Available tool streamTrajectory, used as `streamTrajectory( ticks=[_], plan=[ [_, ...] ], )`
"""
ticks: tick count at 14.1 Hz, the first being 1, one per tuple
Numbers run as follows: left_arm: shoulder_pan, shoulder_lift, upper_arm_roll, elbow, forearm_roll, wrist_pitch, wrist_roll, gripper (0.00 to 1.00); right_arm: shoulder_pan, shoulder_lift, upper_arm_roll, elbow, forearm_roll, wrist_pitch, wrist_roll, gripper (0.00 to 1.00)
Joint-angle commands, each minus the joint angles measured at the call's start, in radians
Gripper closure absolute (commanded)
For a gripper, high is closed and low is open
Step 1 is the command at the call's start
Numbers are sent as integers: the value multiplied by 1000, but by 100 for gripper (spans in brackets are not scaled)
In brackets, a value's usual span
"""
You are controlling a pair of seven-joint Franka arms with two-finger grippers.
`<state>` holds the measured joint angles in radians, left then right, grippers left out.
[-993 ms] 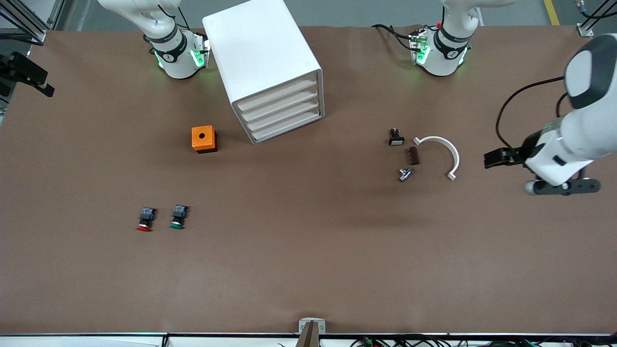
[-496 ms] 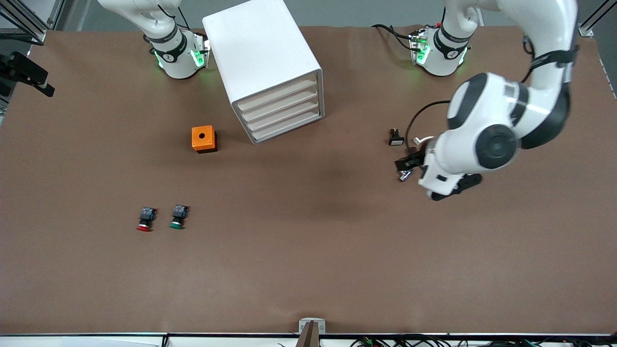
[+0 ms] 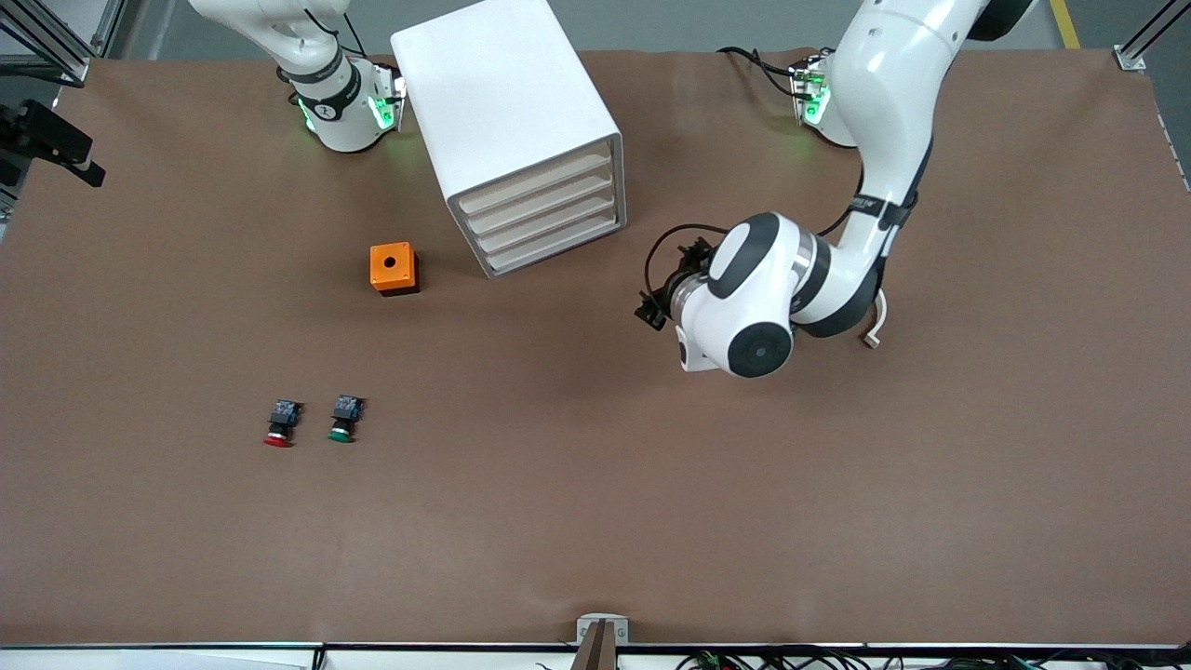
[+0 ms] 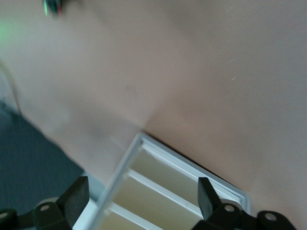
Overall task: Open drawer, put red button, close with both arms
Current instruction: 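Move the left gripper toward the top drawer of the white cabinet, then grasp the top drawer front with the left gripper while the right gripper reaches out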
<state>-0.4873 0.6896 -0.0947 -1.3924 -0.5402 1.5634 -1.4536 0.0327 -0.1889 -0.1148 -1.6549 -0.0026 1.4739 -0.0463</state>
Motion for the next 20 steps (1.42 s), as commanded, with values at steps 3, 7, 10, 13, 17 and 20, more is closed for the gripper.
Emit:
streamTrajectory(
  ticks=[3, 7, 10, 13, 17, 20],
  plan=[
    [-28, 93, 6, 47, -170, -39, -359, 0, -8, -24, 4, -16, -17, 3, 3, 0],
    [-27, 163, -26, 47, -335, -60, -537, 0, -10, 11, 3, 19, -10, -1, 5, 0],
    [-33, 194, -66, 46, -373, -65, -612, 2, -11, 94, 3, 24, -14, -45, 0, 0],
    [-31, 211, -118, 36, -374, -97, -666, 18, -11, 161, 3, 41, -7, -18, -23, 0],
    [-37, 226, -163, 33, -376, -97, -668, 31, -17, 273, 3, 67, -11, 84, -32, 0],
    [-51, 241, -163, 33, -374, -97, -668, 46, -28, 359, -2, 66, -2, 166, -30, 0]
  ],
)
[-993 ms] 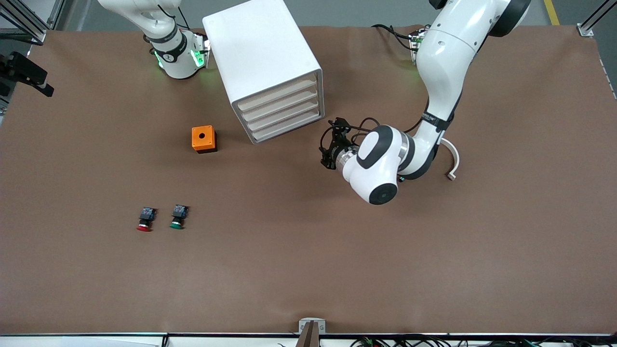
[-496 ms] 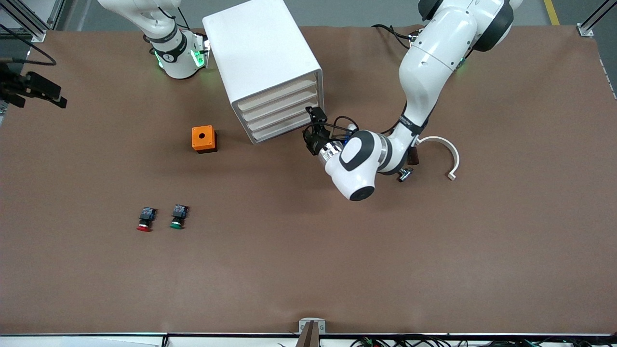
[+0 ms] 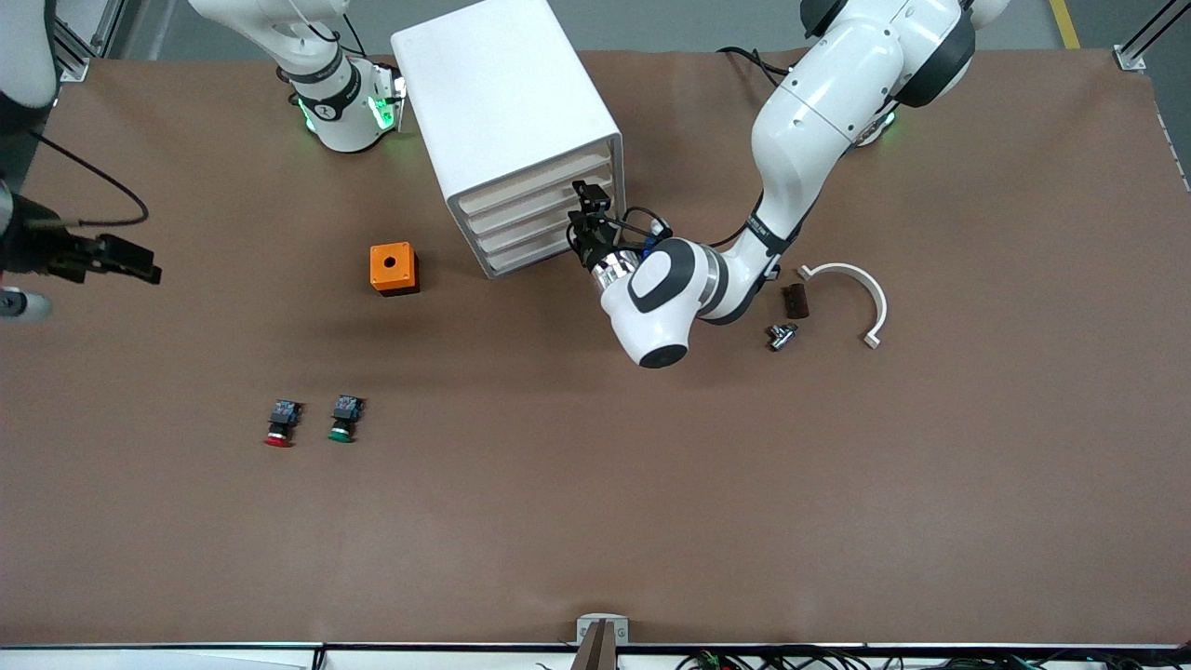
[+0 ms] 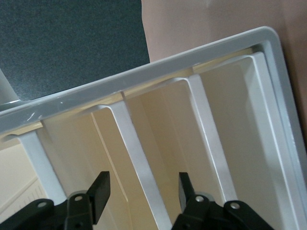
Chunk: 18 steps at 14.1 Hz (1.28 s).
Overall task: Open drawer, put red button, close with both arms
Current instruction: 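Grasp the top drawer front with the left gripper while the right gripper reaches out, then pull the drawer open with the left gripper while the right gripper grasps the red button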
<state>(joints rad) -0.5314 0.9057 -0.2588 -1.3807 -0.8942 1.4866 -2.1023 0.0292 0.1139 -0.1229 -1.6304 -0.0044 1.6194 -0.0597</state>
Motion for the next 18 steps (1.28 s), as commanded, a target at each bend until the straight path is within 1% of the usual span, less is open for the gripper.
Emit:
streamTrajectory(
  ticks=[1, 2, 4, 6, 7, 8, 11, 13, 15, 16, 18],
  plan=[
    [-10, 28, 0, 20, -20, -20, -19, 52, -25, 62, 6, 15, 1, 66, -12, 0],
    [-12, 29, 0, 19, -22, -20, -24, 57, -23, 64, 6, -23, 1, 121, -5, 0],
    [-22, 29, 0, 18, -22, -20, -28, 63, -17, 76, 8, -116, 1, 270, -3, 0],
    [-41, 29, 0, 18, -22, -22, -30, 71, -17, 90, 8, -242, 3, 463, 9, 0],
    [-42, 29, 0, 18, -22, -22, -28, 73, -17, 92, 9, -315, 4, 575, 45, 0],
    [-42, 30, 0, 18, -22, -22, -27, 76, -12, 102, 9, -359, 6, 652, 64, 0],
    [-47, 29, 1, 17, -22, -22, -27, 82, 4, 196, 12, -365, 6, 756, 145, 0],
    [-39, 29, 0, 15, -22, -22, -27, 83, 23, 255, 12, -344, 6, 809, 199, 0],
    [-33, 27, 1, 15, -22, -22, -27, 84, 24, 318, 12, -319, 6, 852, 195, 0],
    [-24, 27, 1, 17, -22, -22, -27, 85, 23, 340, 12, -321, 6, 881, 190, 0],
    [0, 27, 1, 17, -22, -22, -28, 85, 26, 363, 14, -322, 6, 893, 187, 0]
  ],
)
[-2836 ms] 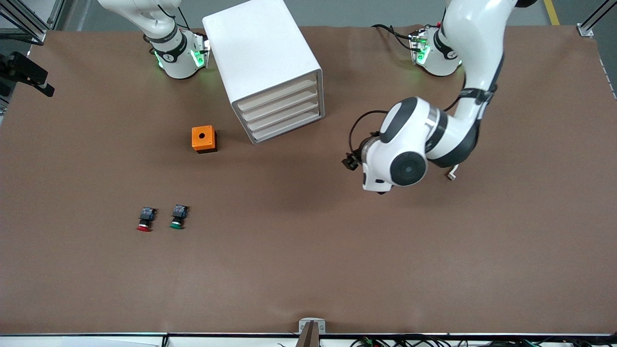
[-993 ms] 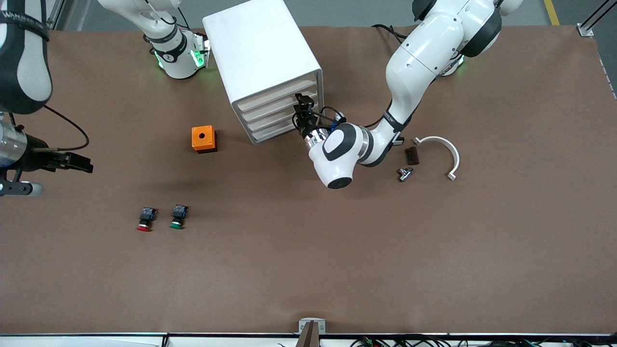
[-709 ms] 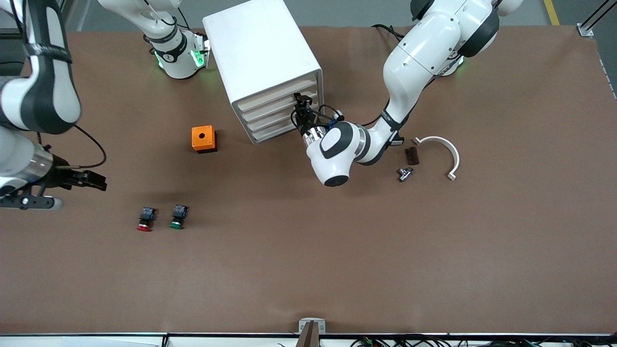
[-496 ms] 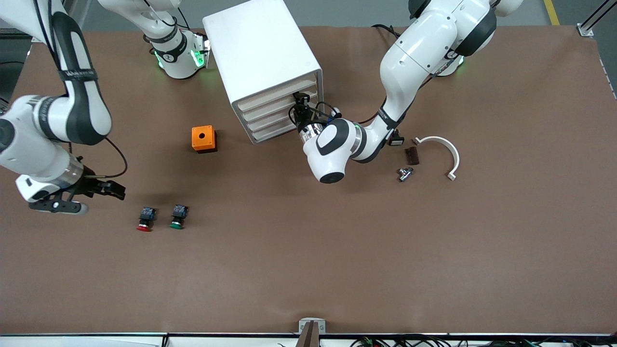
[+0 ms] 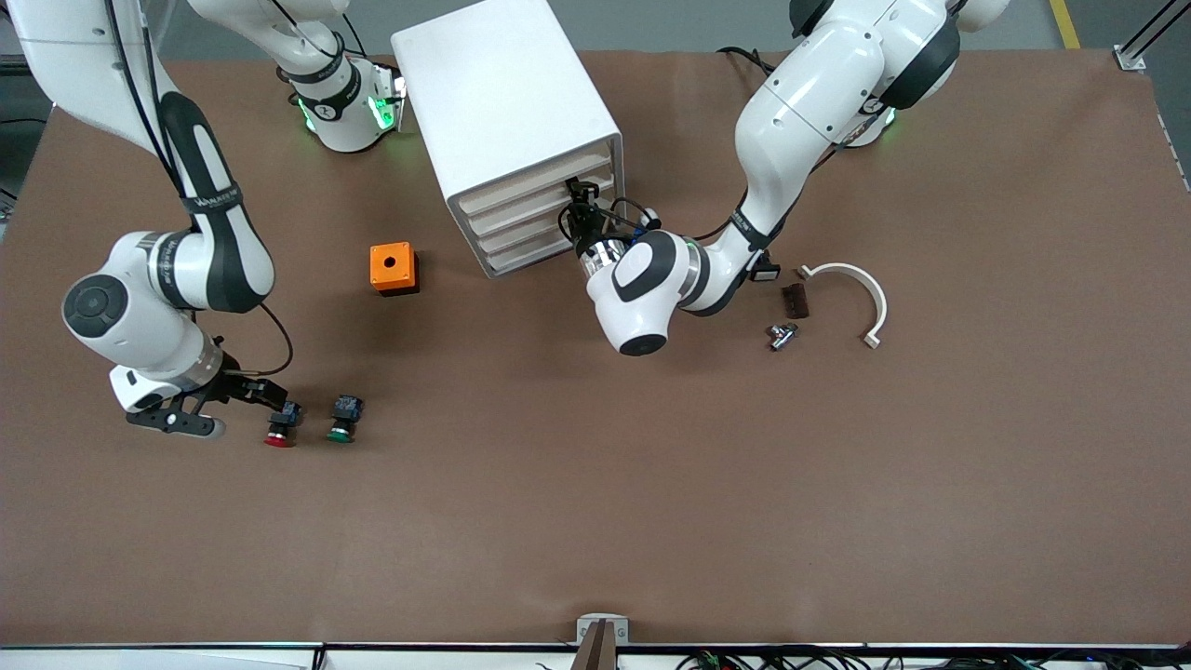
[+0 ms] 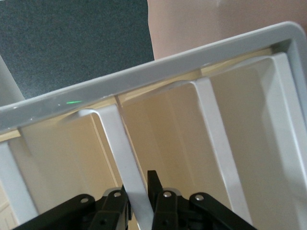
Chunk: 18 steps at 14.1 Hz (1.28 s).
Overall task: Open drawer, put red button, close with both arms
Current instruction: 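Pull the drawer open with the left gripper while the right gripper grasps the red button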
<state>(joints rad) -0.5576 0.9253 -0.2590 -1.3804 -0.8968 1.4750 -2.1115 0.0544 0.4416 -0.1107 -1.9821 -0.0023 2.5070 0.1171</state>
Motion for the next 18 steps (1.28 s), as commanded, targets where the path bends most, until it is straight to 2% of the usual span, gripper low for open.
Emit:
streamTrajectory(
  ticks=[1, 10, 12, 14, 15, 16, 17, 18],
  plan=[
    [41, 6, 1, 17, -20, -10, -19, 85, 2, 49, 2, 31, 4, 6, 10, 0],
    [192, 7, 3, 21, -82, -5, -39, 81, 2, 130, 2, 35, 5, 46, 29, 0],
    [206, 10, 11, 23, -83, 1, -39, 80, 2, 137, 2, 35, 5, 46, 29, 4],
    [225, 17, 12, 23, -83, 11, -38, 78, 1, 147, 3, 34, 5, 46, 27, 14],
    [229, 17, 12, 23, -83, 19, -38, 77, 2, 147, 2, 34, 5, 44, 27, 23],
    [229, 17, 12, 23, -82, 22, -33, 74, 2, 147, 3, 35, 5, 44, 26, 35],
    [229, 17, 12, 23, -82, 25, -28, 64, 2, 147, 3, 35, 5, 42, 26, 54],
    [231, 15, 12, 23, -82, 30, -28, 50, 2, 147, 6, 35, 7, 39, 27, 73]
  ],
)
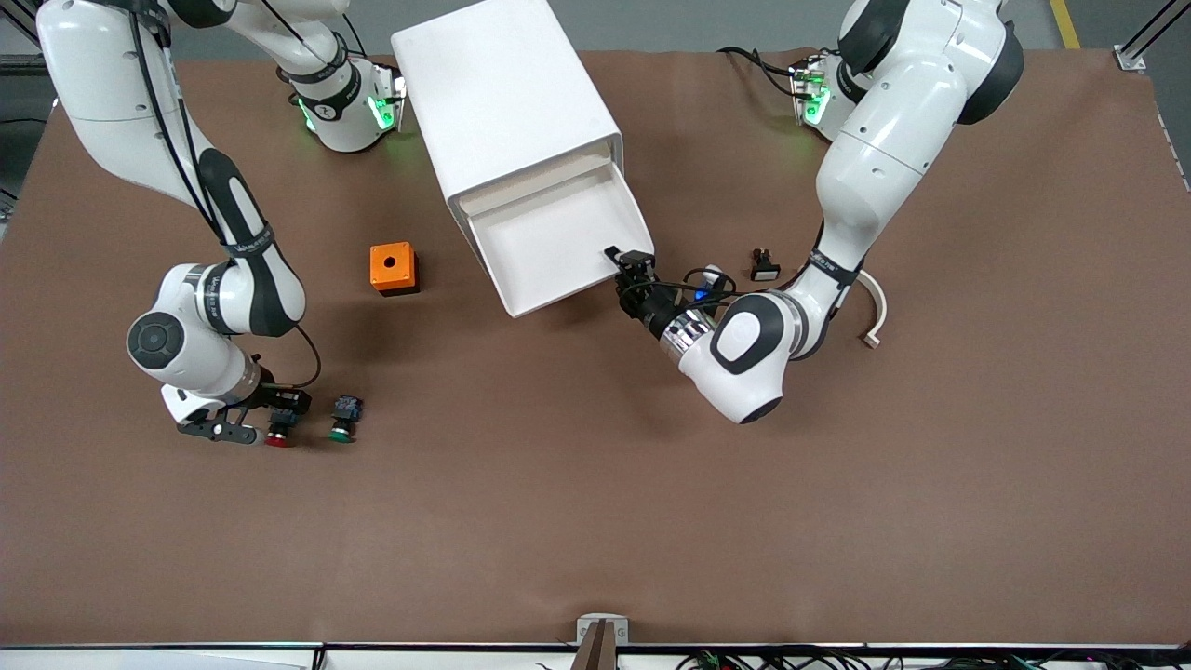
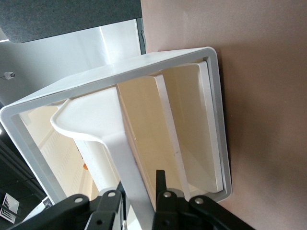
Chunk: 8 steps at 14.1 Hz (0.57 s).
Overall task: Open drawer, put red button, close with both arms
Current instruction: 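Pull the drawer open with the left gripper while the right gripper grasps the red button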
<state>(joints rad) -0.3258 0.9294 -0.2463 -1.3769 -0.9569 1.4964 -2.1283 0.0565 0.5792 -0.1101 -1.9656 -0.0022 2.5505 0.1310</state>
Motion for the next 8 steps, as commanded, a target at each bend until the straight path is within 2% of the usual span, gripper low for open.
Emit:
streamTrajectory(
  ticks=[1, 2, 4, 5, 8],
  plan=[
    [2, 6, -1, 21, -23, 16, -12, 28, -1, 8, 10, 19, 28, -7, 12, 88],
    [4, 6, -2, 25, -23, 16, -10, 2, 0, 7, 10, 25, 62, -10, 10, 97],
    [4, 6, -4, 45, -22, 16, -10, 0, 5, -7, 13, 45, 96, -54, 10, 100],
    [5, 5, -2, 54, -22, 16, 4, 0, 17, -30, 20, 62, 105, -122, 33, 100],
    [39, -1, -4, 85, -14, 16, 268, 0, 63, -145, 18, 125, 103, -373, 180, 100]
  ],
)
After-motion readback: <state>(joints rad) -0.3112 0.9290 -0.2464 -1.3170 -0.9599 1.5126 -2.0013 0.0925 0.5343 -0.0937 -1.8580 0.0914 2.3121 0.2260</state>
